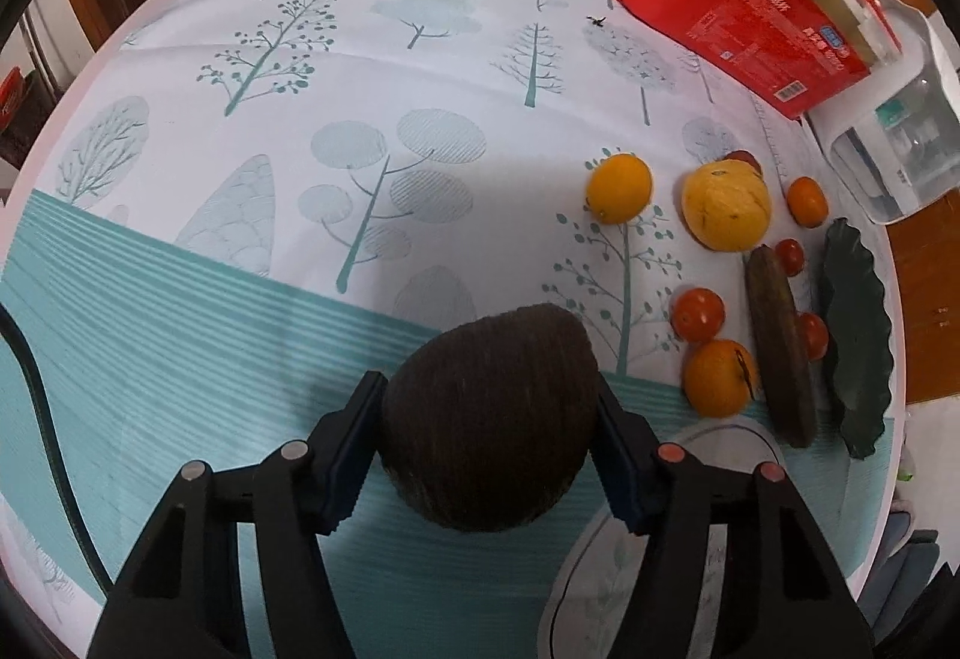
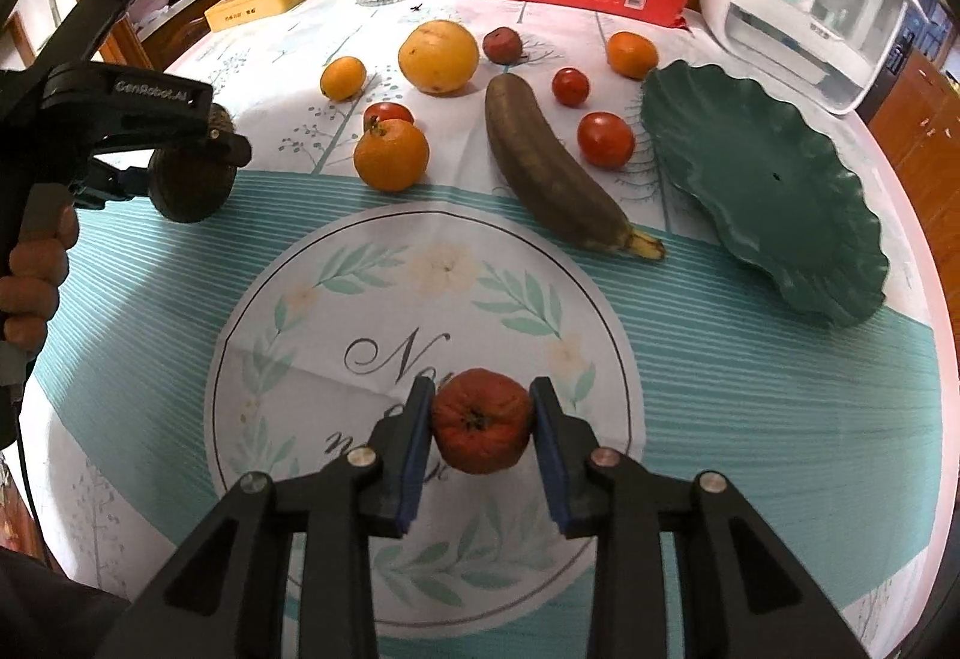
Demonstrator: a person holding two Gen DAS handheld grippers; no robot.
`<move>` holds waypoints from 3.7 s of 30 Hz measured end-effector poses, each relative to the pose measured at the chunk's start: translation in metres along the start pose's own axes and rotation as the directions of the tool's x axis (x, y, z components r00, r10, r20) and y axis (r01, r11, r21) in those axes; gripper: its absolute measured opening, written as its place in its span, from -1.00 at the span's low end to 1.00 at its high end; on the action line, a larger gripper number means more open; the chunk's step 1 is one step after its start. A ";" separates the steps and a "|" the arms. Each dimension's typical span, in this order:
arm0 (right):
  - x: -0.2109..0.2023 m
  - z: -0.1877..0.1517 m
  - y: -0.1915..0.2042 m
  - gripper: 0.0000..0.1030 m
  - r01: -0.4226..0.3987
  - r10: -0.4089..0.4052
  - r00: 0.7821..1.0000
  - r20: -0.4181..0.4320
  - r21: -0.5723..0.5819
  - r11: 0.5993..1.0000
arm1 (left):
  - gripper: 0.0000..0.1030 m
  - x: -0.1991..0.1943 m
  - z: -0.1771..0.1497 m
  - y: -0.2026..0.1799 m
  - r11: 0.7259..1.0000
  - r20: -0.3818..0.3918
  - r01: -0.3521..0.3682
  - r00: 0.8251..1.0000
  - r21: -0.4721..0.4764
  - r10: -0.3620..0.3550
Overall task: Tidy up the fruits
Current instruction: 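Carry the apple and avocado with both grippers over the green plate, then open both grippers to release the apple and avocado onto the plate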
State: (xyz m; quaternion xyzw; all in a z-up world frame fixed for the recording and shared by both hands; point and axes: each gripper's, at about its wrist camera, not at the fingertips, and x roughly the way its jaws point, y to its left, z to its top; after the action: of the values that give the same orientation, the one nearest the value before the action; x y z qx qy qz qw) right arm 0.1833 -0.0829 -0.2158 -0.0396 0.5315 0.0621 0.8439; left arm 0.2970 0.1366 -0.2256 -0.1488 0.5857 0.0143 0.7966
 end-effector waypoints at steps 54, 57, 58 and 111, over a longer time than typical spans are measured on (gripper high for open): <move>-0.066 0.037 -0.251 -0.37 -0.067 0.065 0.978 0.200 0.001 0.998 | 0.22 -0.099 -0.080 -0.257 0.992 0.212 -0.004 0.977 0.125 -0.022; -0.057 0.044 -0.261 -0.37 -0.089 0.087 0.975 0.204 0.001 0.996 | 0.22 -0.090 -0.076 -0.270 0.991 0.206 -0.008 0.978 0.130 -0.019; -0.052 0.047 -0.265 -0.37 -0.098 0.096 0.973 0.209 0.002 0.995 | 0.22 -0.086 -0.075 -0.275 0.991 0.203 -0.010 0.979 0.131 -0.017; -0.021 0.040 -0.287 0.21 -0.139 0.127 0.975 0.181 0.054 0.989 | 0.48 -0.036 -0.081 -0.316 0.979 0.154 0.106 0.979 0.172 -0.133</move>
State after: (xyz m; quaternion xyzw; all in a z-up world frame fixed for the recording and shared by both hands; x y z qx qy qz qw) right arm 0.2520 -0.3630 -0.1793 0.0299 0.4576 0.1041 0.8825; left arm 0.2729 -0.1801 -0.1444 -0.1168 0.5068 -0.0695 0.8513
